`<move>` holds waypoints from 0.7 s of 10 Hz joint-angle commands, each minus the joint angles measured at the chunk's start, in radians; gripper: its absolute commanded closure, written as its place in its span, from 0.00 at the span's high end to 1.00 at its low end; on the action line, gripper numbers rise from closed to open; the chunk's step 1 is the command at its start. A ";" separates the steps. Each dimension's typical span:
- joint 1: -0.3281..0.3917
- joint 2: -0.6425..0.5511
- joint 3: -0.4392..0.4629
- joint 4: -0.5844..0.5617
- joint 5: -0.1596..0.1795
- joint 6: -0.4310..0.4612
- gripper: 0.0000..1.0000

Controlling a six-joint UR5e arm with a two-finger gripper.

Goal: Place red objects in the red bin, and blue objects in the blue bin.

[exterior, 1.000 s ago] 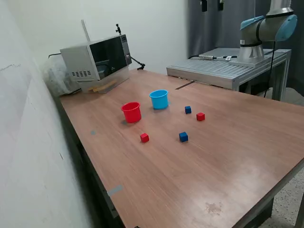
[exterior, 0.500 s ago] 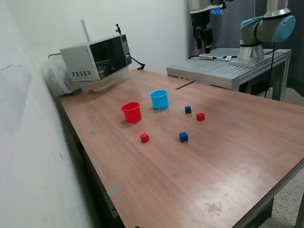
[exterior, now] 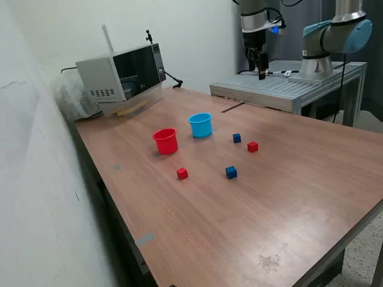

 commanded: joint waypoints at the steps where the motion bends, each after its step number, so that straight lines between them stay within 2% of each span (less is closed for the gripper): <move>1: 0.042 -0.029 0.052 -0.008 -0.042 -0.001 1.00; 2: 0.053 -0.035 0.070 -0.010 -0.086 -0.001 1.00; 3: 0.077 -0.042 0.084 -0.005 -0.108 -0.003 1.00; 6: 0.063 -0.038 0.080 -0.008 -0.095 -0.014 1.00; 7: 0.065 -0.037 0.077 -0.008 -0.064 -0.015 1.00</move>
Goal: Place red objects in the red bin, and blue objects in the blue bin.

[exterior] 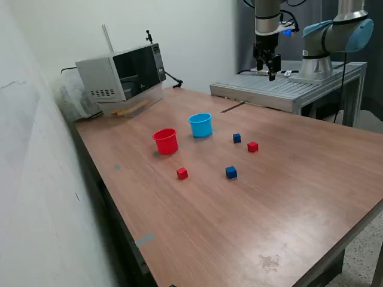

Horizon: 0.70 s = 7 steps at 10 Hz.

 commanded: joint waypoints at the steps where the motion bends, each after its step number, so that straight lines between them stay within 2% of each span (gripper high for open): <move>1: 0.004 0.001 0.000 -0.010 0.077 -0.007 1.00; 3: -0.002 0.004 -0.001 -0.042 0.090 0.001 1.00; 4: -0.002 0.007 0.002 -0.072 0.136 0.012 1.00; 5: -0.004 0.010 0.000 -0.164 0.249 0.012 1.00; 6: -0.006 0.018 -0.012 -0.184 0.288 0.013 1.00; 7: -0.006 0.045 -0.056 -0.185 0.287 0.054 1.00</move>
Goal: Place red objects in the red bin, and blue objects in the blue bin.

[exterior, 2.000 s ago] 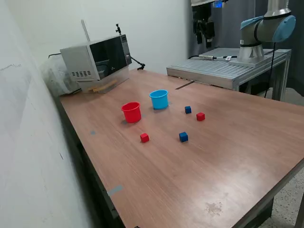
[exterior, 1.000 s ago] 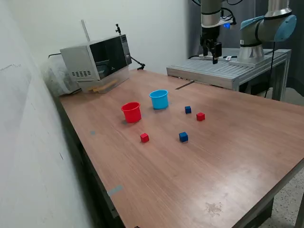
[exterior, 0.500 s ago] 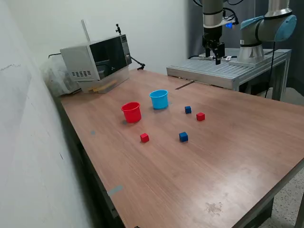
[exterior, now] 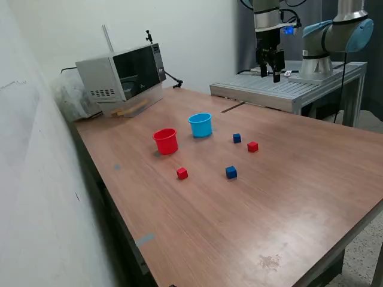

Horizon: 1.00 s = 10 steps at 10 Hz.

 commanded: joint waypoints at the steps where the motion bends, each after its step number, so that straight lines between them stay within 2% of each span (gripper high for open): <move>1: 0.007 0.038 -0.046 -0.032 0.043 0.119 1.00; 2: 0.013 0.058 -0.046 -0.044 0.044 0.135 1.00; 4: 0.031 0.145 -0.041 -0.168 0.041 0.137 1.00; 7: 0.039 0.264 -0.047 -0.259 0.032 0.138 1.00; 10: 0.060 0.342 -0.105 -0.282 -0.028 0.138 1.00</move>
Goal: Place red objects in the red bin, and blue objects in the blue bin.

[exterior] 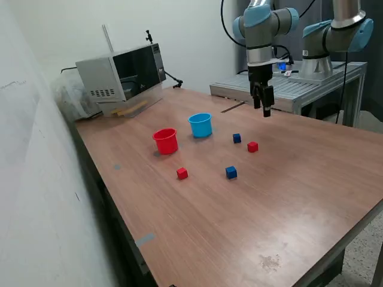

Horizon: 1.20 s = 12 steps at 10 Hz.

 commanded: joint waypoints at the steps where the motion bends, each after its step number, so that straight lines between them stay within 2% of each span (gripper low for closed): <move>1: 0.016 0.056 -0.045 -0.024 -0.038 0.000 1.00; 2: 0.016 0.080 -0.068 -0.046 -0.052 0.000 1.00; 4: 0.016 0.108 -0.101 -0.081 -0.101 0.000 1.00; 9: -0.019 0.179 -0.134 -0.083 -0.109 -0.009 1.00; 11: -0.044 0.199 -0.150 -0.086 -0.142 -0.015 1.00; 12: -0.064 0.200 -0.154 -0.087 -0.144 -0.015 1.00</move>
